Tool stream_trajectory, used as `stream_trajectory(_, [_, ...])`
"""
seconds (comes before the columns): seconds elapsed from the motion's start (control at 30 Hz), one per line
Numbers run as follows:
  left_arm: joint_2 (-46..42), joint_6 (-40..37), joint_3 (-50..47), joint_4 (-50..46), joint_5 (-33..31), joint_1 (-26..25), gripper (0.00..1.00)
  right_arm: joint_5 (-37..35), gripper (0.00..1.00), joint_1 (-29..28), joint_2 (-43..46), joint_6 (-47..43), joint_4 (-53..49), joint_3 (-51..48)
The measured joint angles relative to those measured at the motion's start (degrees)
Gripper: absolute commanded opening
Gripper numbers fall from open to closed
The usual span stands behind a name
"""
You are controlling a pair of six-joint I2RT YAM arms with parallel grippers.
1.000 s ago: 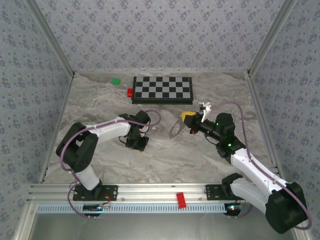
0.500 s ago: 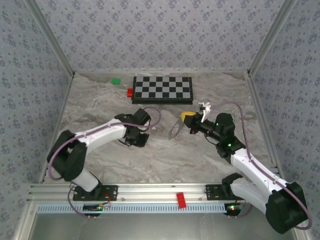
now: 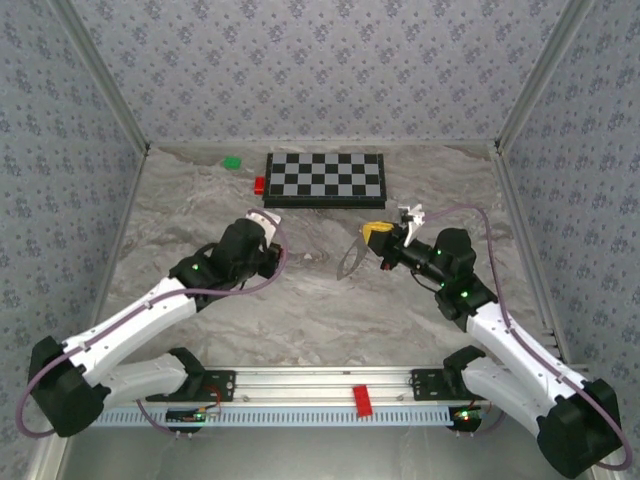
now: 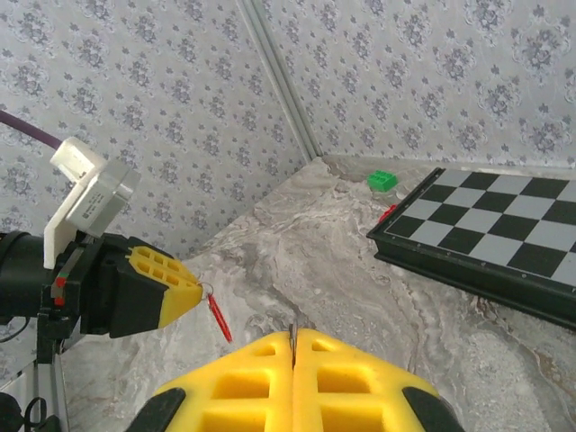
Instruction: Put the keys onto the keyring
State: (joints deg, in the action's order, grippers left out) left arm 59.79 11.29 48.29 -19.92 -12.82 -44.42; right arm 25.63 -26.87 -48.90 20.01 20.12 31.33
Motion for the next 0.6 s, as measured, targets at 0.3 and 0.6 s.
stream_trajectory(0.3, [-1.62,-5.86,-0.90,14.23,13.00,0.00,0.00,-0.57,0.00,-3.17,0.72,-7.56,-7.10,7.45])
stream_trajectory(0.6, [-1.07,-9.97,-1.44,22.82,28.33,1.18,0.00,-0.87,0.00,-7.23,-1.51,-16.13,-9.46,9.99])
